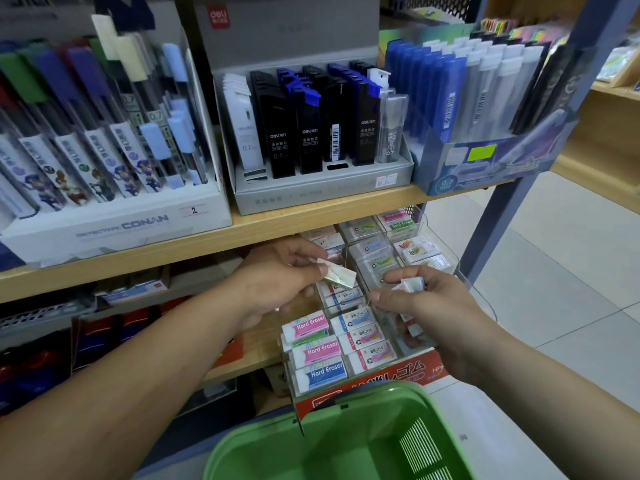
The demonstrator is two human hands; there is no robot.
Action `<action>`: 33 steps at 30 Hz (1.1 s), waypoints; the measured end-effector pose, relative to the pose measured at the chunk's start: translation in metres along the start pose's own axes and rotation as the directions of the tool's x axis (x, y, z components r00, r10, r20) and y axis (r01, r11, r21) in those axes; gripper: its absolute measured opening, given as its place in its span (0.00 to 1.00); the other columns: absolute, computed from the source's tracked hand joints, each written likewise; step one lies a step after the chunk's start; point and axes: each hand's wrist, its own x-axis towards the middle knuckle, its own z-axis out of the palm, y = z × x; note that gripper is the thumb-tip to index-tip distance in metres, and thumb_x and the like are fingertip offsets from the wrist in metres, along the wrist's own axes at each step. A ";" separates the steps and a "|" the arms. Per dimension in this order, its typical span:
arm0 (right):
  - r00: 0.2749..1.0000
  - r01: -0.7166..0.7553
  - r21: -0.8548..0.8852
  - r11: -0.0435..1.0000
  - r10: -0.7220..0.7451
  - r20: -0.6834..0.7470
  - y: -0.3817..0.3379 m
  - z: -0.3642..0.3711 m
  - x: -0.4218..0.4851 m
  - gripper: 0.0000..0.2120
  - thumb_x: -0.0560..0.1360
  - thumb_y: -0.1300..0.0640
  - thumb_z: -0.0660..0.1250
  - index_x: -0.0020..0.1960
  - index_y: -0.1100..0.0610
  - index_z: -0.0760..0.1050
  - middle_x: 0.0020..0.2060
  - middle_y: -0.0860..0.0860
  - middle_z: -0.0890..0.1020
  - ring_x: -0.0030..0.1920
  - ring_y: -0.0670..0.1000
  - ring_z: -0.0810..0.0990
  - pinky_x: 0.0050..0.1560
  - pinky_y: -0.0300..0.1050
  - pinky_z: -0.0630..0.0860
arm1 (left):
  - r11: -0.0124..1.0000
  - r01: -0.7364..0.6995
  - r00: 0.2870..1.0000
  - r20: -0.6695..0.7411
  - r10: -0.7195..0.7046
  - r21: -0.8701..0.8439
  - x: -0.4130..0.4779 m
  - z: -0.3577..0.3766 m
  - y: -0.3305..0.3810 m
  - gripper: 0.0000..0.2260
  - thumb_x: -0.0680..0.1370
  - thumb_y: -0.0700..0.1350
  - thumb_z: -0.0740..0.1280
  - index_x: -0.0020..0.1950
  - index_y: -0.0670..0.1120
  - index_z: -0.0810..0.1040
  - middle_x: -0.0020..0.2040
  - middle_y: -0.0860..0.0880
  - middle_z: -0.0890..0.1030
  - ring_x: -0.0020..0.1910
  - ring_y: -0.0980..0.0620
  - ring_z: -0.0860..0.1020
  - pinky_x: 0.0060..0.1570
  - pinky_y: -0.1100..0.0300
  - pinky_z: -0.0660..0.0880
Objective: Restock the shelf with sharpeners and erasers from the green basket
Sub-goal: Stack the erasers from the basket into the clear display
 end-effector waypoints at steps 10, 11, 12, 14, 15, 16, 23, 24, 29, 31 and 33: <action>1.000 0.011 0.025 1.000 -0.010 -0.019 -0.011 -0.017 -0.007 0.13 0.73 0.63 0.78 0.57 0.60 0.82 0.42 0.59 0.88 0.39 0.59 0.88 0.31 0.45 0.77 | 0.990 -0.124 0.988 0.086 0.129 -0.065 -0.018 0.027 0.012 0.12 0.71 0.41 0.81 0.51 0.50 0.85 0.43 0.51 0.86 0.36 0.55 0.84 0.34 0.58 0.79; 0.999 0.012 0.038 0.999 -0.010 -0.051 -0.012 -0.024 -0.009 0.13 0.73 0.61 0.79 0.57 0.60 0.82 0.40 0.57 0.88 0.35 0.57 0.87 0.30 0.44 0.78 | 0.989 -0.145 0.988 0.051 0.147 -0.041 -0.018 0.032 0.012 0.11 0.71 0.41 0.81 0.50 0.51 0.85 0.42 0.53 0.86 0.37 0.57 0.84 0.39 0.59 0.81; 0.996 0.018 0.038 0.999 -0.015 -0.092 -0.013 -0.031 -0.010 0.14 0.73 0.59 0.79 0.57 0.60 0.82 0.38 0.55 0.87 0.32 0.54 0.85 0.28 0.42 0.77 | 0.986 -0.167 0.986 0.016 0.167 -0.012 -0.018 0.037 0.012 0.09 0.72 0.42 0.80 0.49 0.52 0.84 0.41 0.54 0.86 0.38 0.58 0.84 0.41 0.61 0.81; 0.985 0.019 0.033 0.999 -0.013 -0.170 -0.013 -0.046 -0.013 0.17 0.73 0.53 0.80 0.58 0.58 0.81 0.38 0.55 0.85 0.30 0.52 0.84 0.28 0.42 0.76 | 0.978 -0.202 0.979 -0.019 0.203 0.051 -0.020 0.046 0.012 0.07 0.74 0.44 0.79 0.48 0.53 0.83 0.42 0.54 0.85 0.39 0.58 0.83 0.39 0.63 0.80; 0.982 0.009 0.049 0.999 0.001 -0.188 -0.012 -0.053 -0.014 0.18 0.74 0.52 0.79 0.59 0.58 0.80 0.39 0.56 0.86 0.32 0.54 0.86 0.30 0.44 0.78 | 0.975 -0.212 0.977 -0.011 0.213 0.071 -0.022 0.051 0.012 0.07 0.75 0.45 0.78 0.49 0.53 0.83 0.42 0.54 0.85 0.39 0.56 0.83 0.40 0.62 0.81; 0.981 -0.010 0.075 0.997 0.025 -0.194 -0.010 -0.060 -0.015 0.18 0.74 0.53 0.78 0.60 0.58 0.79 0.40 0.56 0.87 0.36 0.57 0.87 0.33 0.46 0.80 | 0.972 -0.218 0.976 0.012 0.218 0.084 -0.023 0.057 0.012 0.07 0.75 0.46 0.78 0.50 0.52 0.83 0.42 0.54 0.84 0.39 0.54 0.84 0.41 0.59 0.81; 0.984 -0.171 0.181 0.968 0.177 -0.018 -0.005 -0.080 -0.029 0.22 0.77 0.61 0.60 0.70 0.65 0.75 0.58 0.66 0.84 0.59 0.65 0.84 0.68 0.60 0.74 | 0.918 -0.325 0.943 0.157 0.295 0.229 -0.038 0.090 0.007 0.11 0.78 0.55 0.74 0.58 0.55 0.81 0.47 0.57 0.83 0.41 0.63 0.81 0.42 0.66 0.78; 0.986 -0.166 0.160 0.973 0.168 -0.001 -0.005 -0.081 -0.031 0.20 0.78 0.62 0.59 0.69 0.64 0.75 0.57 0.65 0.85 0.60 0.65 0.84 0.70 0.62 0.73 | 0.890 -0.350 0.935 0.174 0.310 0.291 -0.039 0.094 0.004 0.12 0.77 0.56 0.74 0.58 0.55 0.82 0.46 0.57 0.83 0.41 0.62 0.81 0.44 0.62 0.79; 0.991 -0.132 0.087 0.987 0.132 0.010 -0.003 -0.086 -0.035 0.17 0.80 0.64 0.59 0.65 0.63 0.79 0.55 0.63 0.86 0.56 0.61 0.86 0.68 0.59 0.73 | 0.663 -0.511 0.849 0.201 0.488 0.547 -0.036 0.100 -0.007 0.13 0.76 0.59 0.75 0.54 0.53 0.84 0.42 0.58 0.76 0.41 0.57 0.77 0.43 0.54 0.78; 0.992 -0.127 0.067 0.990 0.128 -0.017 -0.001 -0.085 -0.035 0.15 0.80 0.65 0.60 0.62 0.64 0.80 0.55 0.63 0.86 0.54 0.62 0.85 0.60 0.58 0.72 | 0.606 -0.530 0.827 0.203 0.525 0.594 -0.036 0.101 -0.008 0.11 0.76 0.58 0.73 0.52 0.53 0.84 0.41 0.59 0.75 0.40 0.55 0.77 0.42 0.54 0.77; 0.991 -0.131 0.046 0.990 0.132 -0.028 0.001 -0.082 -0.034 0.13 0.78 0.67 0.61 0.58 0.63 0.82 0.53 0.63 0.86 0.52 0.62 0.85 0.58 0.57 0.73 | 0.566 -0.535 0.817 0.213 0.536 0.627 -0.037 0.102 -0.008 0.11 0.77 0.59 0.71 0.49 0.52 0.84 0.41 0.57 0.75 0.40 0.53 0.77 0.41 0.55 0.77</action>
